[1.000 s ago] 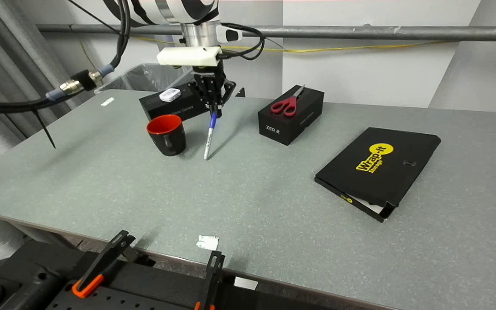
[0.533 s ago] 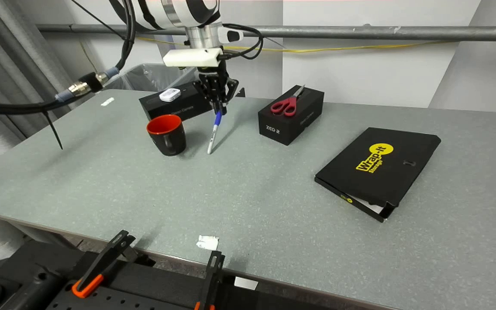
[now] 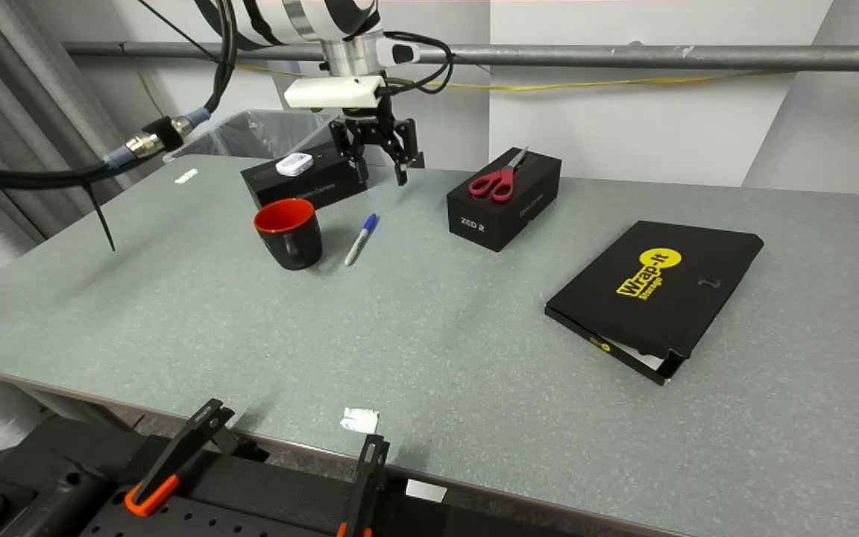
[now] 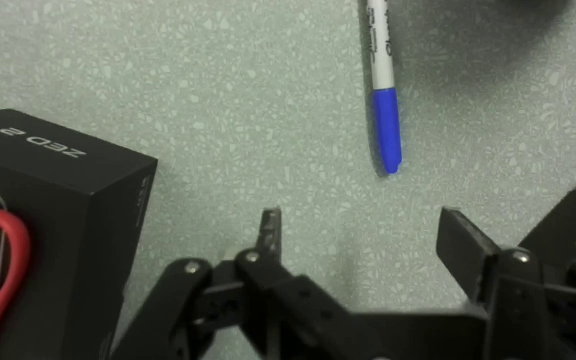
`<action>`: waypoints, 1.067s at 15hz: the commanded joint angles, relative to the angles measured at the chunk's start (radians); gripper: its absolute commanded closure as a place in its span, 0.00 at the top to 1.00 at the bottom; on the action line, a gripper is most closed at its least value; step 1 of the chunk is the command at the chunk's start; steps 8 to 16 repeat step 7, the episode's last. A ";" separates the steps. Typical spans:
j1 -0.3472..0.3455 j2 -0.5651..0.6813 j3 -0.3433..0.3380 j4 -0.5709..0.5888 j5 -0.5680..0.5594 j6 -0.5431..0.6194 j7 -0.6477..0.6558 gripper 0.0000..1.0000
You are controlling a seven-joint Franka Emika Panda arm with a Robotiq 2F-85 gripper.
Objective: Take the marker from the black cup and put it on the table
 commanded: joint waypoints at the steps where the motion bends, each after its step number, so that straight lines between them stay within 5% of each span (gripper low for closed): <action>1: 0.019 0.011 -0.013 0.045 -0.027 -0.033 0.035 1.00; 16: -0.001 0.000 0.007 0.022 -0.004 -0.015 0.002 1.00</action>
